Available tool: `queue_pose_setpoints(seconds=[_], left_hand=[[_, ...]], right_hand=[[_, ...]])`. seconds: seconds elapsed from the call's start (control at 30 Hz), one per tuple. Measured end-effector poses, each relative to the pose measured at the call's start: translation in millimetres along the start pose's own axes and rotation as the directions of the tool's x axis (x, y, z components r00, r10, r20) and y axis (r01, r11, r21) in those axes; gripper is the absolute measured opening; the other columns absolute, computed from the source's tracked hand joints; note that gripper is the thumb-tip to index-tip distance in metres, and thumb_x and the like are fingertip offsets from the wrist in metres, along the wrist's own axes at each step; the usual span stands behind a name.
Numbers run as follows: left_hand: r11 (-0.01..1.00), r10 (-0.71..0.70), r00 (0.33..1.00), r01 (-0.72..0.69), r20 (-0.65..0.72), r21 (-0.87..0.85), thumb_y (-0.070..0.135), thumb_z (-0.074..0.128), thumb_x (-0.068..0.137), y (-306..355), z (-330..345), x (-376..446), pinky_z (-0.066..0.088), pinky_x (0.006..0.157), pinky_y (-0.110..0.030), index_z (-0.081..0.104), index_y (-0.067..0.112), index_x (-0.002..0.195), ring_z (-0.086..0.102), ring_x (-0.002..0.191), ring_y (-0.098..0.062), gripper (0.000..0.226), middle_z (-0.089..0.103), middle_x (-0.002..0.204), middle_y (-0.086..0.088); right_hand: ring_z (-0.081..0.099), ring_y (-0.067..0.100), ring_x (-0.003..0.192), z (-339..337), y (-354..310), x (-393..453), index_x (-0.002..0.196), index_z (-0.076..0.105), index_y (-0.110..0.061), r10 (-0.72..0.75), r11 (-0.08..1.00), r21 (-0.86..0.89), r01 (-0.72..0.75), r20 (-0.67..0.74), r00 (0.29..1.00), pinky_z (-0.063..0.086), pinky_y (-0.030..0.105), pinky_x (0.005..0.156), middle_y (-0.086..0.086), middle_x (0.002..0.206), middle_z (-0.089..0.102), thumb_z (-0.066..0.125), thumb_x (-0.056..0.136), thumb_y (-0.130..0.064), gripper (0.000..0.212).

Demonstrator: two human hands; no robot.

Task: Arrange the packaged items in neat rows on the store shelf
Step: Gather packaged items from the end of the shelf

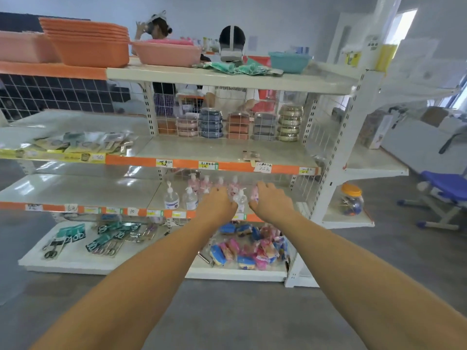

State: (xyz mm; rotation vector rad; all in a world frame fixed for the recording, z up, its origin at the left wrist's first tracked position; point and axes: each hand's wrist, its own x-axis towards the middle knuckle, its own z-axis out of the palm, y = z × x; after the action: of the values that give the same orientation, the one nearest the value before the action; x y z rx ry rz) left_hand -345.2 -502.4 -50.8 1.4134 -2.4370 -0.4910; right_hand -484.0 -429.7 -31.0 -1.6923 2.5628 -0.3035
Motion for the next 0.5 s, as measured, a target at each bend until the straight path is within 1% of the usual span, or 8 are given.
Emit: queue_pose_setpoints(seconds=[0.1,0.2,0.27,0.4,0.5], left_hand=[[0.999,0.042,0.999,-0.042,-0.011,0.028,0.033,0.048,0.092,-13,-8,52,0.047,0.087,-0.041,0.047,0.004,0.123,0.053,0.109,-0.032,0.042,0.049,0.127,-0.015],[0.998,0.050,0.999,-0.050,-0.015,0.028,0.033,0.046,0.094,-22,-14,91,0.045,0.087,-0.042,0.046,0.004,0.126,0.051,0.113,-0.033,0.044,0.046,0.130,-0.016],[0.997,0.055,0.998,-0.055,-0.006,0.046,0.034,0.045,0.094,-27,-12,110,0.045,0.087,-0.042,0.046,0.005,0.128,0.051,0.114,-0.033,0.045,0.046,0.131,-0.016],[0.997,0.054,0.998,-0.056,0.030,0.049,0.033,0.045,0.094,-36,-3,153,0.044,0.091,-0.042,0.045,0.005,0.131,0.050,0.116,-0.032,0.047,0.046,0.133,-0.015],[0.995,0.067,0.997,-0.069,0.028,0.066,0.032,0.048,0.092,-39,8,184,0.044,0.095,-0.045,0.046,0.004,0.129,0.049,0.115,-0.035,0.047,0.046,0.132,-0.017]], right_hand=[[0.048,0.034,0.120,2,-10,48,0.136,0.041,-0.014,0.022,1.000,-0.001,-0.022,-0.005,1.000,0.046,0.043,0.086,0.012,0.135,0.048,0.049,0.097,-0.044,0.050],[0.045,0.035,0.124,6,-18,86,0.138,0.040,-0.012,0.041,0.999,-0.021,-0.041,0.004,0.999,0.045,0.045,0.089,0.013,0.139,0.045,0.047,0.098,-0.046,0.054],[0.044,0.035,0.126,11,-20,108,0.141,0.038,-0.013,0.046,0.999,-0.018,-0.046,0.017,0.999,0.046,0.046,0.091,0.012,0.141,0.043,0.048,0.097,-0.046,0.056],[0.046,0.035,0.122,21,-20,155,0.139,0.038,-0.015,0.042,0.999,0.006,-0.042,0.018,0.999,0.047,0.044,0.084,0.012,0.135,0.046,0.051,0.095,-0.043,0.053],[0.041,0.037,0.125,31,-13,191,0.139,0.038,-0.014,0.061,0.998,0.001,-0.061,0.029,0.998,0.046,0.046,0.088,0.012,0.138,0.042,0.051,0.096,-0.041,0.052]])
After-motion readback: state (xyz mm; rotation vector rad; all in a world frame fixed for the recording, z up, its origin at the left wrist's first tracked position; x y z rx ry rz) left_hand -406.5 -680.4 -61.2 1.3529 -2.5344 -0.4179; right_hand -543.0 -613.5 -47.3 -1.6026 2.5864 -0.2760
